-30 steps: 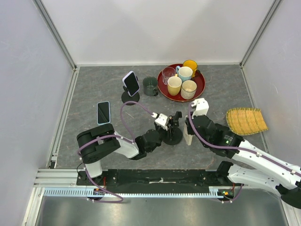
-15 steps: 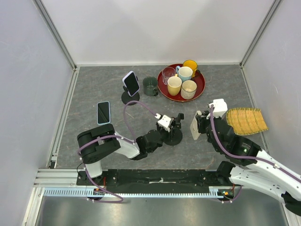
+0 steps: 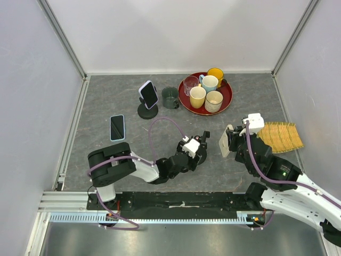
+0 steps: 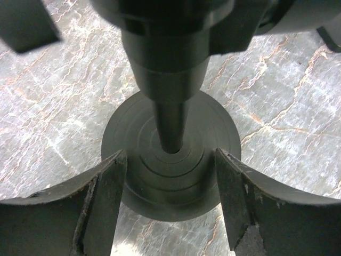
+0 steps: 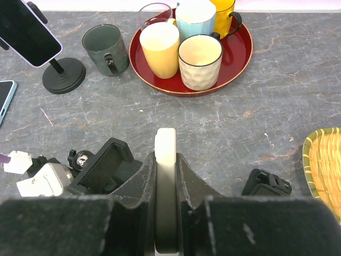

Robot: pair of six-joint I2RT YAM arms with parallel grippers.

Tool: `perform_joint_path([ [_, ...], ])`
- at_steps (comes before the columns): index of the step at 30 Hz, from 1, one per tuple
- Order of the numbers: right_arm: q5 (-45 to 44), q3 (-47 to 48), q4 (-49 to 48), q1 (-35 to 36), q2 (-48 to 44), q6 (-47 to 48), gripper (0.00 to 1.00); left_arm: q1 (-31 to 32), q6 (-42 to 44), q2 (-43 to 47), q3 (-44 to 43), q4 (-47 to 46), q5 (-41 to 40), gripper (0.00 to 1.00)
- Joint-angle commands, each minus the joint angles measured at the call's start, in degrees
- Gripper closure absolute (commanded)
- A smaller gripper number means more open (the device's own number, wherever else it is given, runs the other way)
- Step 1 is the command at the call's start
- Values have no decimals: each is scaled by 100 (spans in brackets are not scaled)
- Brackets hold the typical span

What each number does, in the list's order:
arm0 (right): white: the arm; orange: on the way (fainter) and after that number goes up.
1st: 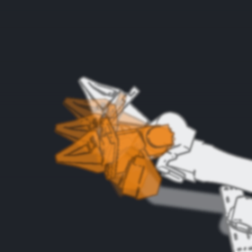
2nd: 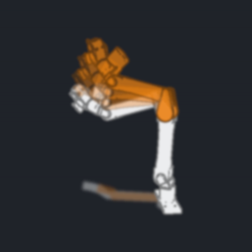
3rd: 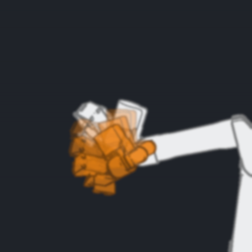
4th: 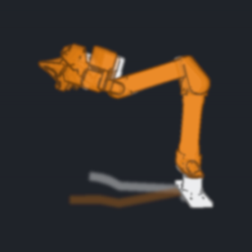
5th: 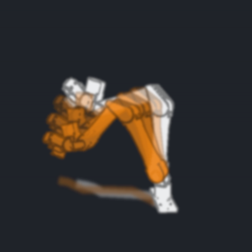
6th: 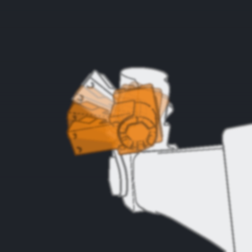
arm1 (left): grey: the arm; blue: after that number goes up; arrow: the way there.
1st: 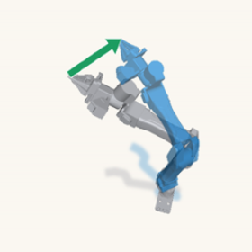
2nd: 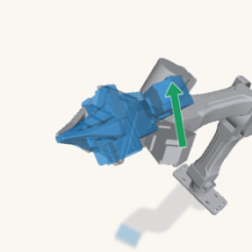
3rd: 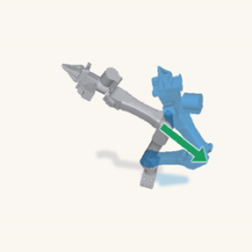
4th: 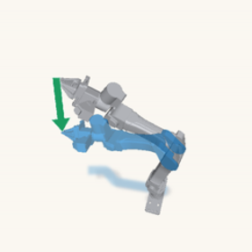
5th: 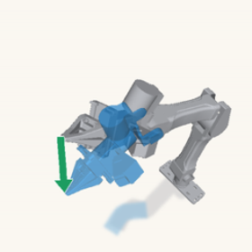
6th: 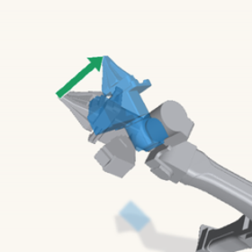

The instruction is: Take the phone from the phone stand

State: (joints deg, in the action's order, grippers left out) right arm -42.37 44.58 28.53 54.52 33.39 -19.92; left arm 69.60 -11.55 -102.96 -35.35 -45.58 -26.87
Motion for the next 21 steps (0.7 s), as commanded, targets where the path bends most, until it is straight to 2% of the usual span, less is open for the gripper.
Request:
perform_joint_path([
  [1,-131,297,-156,-3,-157,41,100,62,-224,460,28,514,-292,25],
  [7,-131,604,29,-3,-122,6,100,97,-594,1531,371,1138,-538,21],
  [13,-9,1017,126,6,62,-38,100,273,-454,2841,415,2114,-784,19],
  [21,150,1571,346,-3,799,-741,100,484,99,4230,144,2633,-100,19],
])
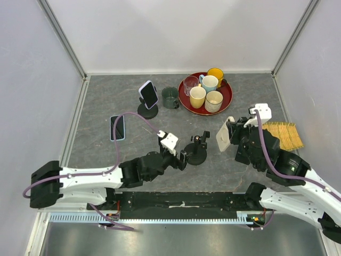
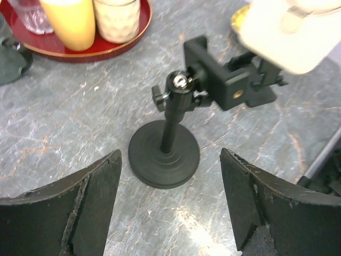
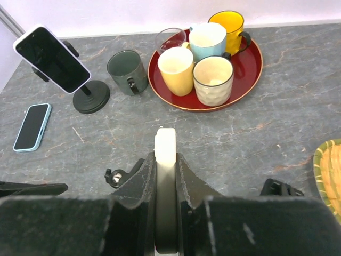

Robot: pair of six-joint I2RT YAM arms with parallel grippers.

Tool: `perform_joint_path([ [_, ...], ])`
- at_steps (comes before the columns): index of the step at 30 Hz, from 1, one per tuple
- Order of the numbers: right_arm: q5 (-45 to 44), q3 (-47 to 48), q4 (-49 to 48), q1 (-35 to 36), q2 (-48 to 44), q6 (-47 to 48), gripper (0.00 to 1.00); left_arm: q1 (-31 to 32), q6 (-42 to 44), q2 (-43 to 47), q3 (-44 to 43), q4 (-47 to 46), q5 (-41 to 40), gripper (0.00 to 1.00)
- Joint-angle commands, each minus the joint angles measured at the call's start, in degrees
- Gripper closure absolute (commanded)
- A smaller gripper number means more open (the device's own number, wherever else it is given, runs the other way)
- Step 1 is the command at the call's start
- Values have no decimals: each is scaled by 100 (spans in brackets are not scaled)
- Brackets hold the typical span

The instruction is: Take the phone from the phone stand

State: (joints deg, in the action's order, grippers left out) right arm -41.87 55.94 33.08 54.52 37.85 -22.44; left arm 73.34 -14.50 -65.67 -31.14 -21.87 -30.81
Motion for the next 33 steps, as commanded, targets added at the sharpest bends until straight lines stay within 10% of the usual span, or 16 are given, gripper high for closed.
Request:
perform_joint_path([
  [1,126,487,-109,14,416,-533,100,180,517,589,-340,253,373,19],
  [11,442,1550,-179,-3,1348,-455,100,374,2644,652,-1280,139,1710,18],
  [33,926,1859,-917,-3,1893,-1017,100,488,4034,-947,-2168,-1416,-171,20],
])
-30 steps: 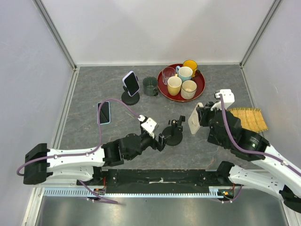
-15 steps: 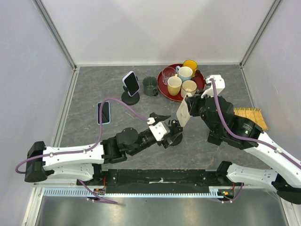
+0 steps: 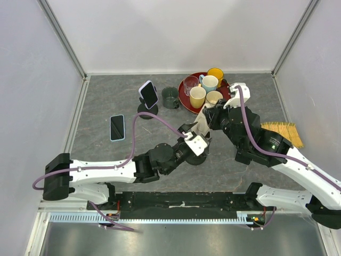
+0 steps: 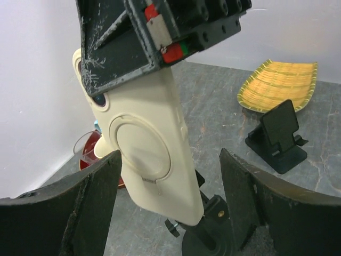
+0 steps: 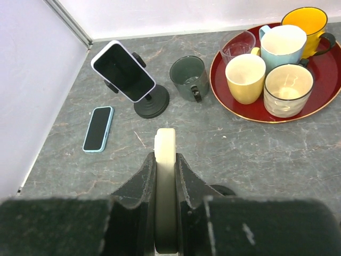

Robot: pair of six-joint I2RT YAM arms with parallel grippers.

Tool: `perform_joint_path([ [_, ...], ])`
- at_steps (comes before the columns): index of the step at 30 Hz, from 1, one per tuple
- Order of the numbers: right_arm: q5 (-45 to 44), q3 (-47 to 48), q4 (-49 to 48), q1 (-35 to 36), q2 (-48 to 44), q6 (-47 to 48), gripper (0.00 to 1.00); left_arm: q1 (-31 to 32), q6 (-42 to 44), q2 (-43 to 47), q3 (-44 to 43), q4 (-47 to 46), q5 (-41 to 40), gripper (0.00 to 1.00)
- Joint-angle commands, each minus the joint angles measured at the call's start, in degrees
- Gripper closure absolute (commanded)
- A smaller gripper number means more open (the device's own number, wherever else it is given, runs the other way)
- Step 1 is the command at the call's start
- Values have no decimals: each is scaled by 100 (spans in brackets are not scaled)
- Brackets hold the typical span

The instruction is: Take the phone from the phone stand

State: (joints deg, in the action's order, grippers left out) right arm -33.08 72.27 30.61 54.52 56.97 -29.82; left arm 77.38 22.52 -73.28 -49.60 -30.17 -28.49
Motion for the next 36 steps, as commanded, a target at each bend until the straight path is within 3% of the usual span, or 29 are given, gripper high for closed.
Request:
perform_joint_path([
  [1,82,226,-679,-3,-19,-322,100,84,401,-231,-339,-630,-481,20],
  [8,170,33,-934,6,-133,-533,100,137,1131,-811,-471,-1358,-2157,21],
  [17,170,-195,-1110,6,-239,-718,100,180,1562,-1013,-392,-2115,-2670,34],
  [21,205,-248,-1180,6,-239,-805,100,189,1589,-1031,-401,-2124,-2706,45],
  [24,267,-327,-1224,6,-248,-867,99,189,1492,-979,-357,-2098,-2741,65],
  [27,258,-450,-1312,6,-300,-973,84,207,1396,-882,-278,-2028,-2776,86],
  [30,232,-582,-1417,-3,-362,-1043,62,198,1264,-742,-217,-1879,-2820,98],
  [35,153,-740,-1496,-12,-511,-1104,22,198,737,-408,-94,-1238,-2802,98],
  [36,101,-775,-1523,6,-555,-1113,18,198,492,-346,-67,-958,-2794,98],
])
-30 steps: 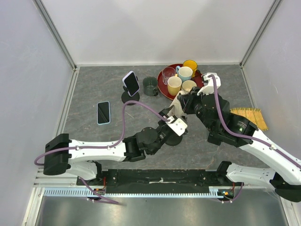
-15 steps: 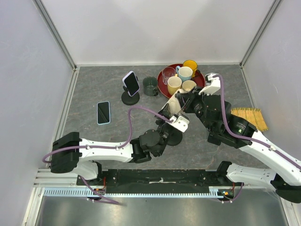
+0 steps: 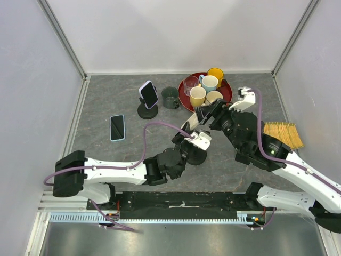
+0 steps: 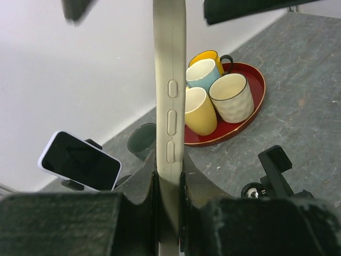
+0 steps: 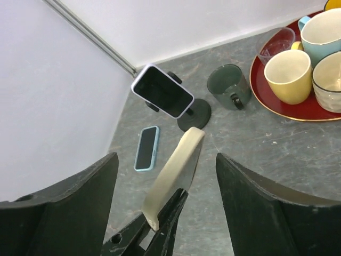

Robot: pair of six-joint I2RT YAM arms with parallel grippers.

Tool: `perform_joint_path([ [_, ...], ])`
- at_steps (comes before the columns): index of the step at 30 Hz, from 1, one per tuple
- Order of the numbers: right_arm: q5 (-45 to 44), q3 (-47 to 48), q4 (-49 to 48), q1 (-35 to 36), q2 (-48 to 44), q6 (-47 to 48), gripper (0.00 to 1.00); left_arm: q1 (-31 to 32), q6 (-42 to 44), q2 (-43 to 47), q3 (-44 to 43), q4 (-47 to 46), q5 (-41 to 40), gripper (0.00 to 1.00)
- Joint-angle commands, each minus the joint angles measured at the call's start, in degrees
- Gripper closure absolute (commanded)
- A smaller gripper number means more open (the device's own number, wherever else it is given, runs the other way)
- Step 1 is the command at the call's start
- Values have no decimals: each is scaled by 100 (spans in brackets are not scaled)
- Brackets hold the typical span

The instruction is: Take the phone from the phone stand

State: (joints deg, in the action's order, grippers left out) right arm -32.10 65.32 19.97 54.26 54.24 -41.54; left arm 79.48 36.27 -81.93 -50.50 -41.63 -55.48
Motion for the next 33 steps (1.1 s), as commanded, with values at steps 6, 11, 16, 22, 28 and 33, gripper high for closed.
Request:
perform_joint_path([
  [6,-218,-256,-564,23,-572,356,2,-187,-2348,1257,225,1541,256,98],
  [11,-665,-476,-573,32,-993,761,2,-941,-4036,2179,391,3404,1161,98],
  [16,-1315,-669,-398,23,-1424,1366,2,-2180,-5058,3033,751,4706,2406,98],
  [22,-1975,-1081,-230,23,-1837,1851,2,-3903,-5482,3456,770,5955,3683,98],
  [28,-2292,-1539,-239,32,-2127,2290,2,-5740,-5850,3132,805,6035,5642,98],
  [33,-2547,-2031,-397,32,-2365,2702,2,-7130,-6211,2473,797,5657,7216,98],
])
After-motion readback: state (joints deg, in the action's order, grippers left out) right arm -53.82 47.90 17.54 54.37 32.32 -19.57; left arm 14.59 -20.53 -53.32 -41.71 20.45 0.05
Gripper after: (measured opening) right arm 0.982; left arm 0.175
